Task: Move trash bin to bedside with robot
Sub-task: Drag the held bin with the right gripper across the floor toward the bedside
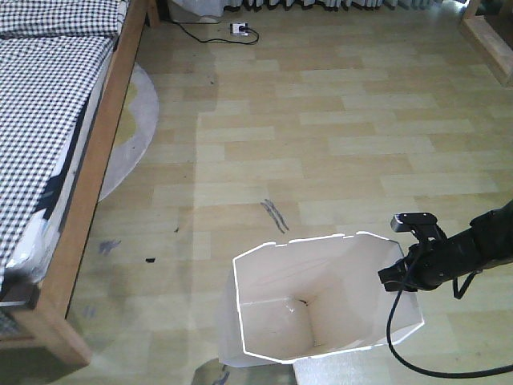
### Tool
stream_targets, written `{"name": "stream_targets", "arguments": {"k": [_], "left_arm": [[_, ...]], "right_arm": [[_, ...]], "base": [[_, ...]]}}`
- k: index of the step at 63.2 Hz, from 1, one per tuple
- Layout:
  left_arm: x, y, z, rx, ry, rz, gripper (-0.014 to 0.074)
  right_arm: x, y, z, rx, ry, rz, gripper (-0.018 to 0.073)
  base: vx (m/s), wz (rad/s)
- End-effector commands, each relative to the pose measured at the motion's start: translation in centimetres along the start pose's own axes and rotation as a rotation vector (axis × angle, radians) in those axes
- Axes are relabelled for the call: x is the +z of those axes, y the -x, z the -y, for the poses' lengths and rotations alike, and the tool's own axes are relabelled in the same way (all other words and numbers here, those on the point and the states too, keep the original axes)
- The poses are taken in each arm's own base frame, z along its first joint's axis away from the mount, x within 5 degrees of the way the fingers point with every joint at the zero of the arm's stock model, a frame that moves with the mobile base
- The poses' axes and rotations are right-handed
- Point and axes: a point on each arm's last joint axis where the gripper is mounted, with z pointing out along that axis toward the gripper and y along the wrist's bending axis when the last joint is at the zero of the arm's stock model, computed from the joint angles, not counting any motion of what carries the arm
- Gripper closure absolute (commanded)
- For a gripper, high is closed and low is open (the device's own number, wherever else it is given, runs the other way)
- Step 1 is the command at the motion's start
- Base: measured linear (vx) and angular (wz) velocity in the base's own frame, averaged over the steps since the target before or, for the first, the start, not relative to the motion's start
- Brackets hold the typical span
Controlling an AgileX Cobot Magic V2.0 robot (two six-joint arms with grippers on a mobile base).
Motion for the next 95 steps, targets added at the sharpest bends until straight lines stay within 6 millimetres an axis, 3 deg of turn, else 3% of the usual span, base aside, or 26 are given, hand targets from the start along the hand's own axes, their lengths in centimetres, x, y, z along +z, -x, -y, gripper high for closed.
{"name": "stream_targets", "arguments": {"k": [1, 95], "left_arm": [[0.03, 0.09, 0.01, -0.004, 0.000, 0.066, 0.0603], [0.03, 0.09, 0.01, -0.004, 0.000, 0.066, 0.0603]], "right_arm": [[-2.27, 1.97, -1.82, 0.009, 0.159, 0.106, 0.0563], [-2.27, 1.97, -1.82, 0.009, 0.159, 0.106, 0.0563]], "base": [[0.35, -0.10], [0.36, -0.02]]}}
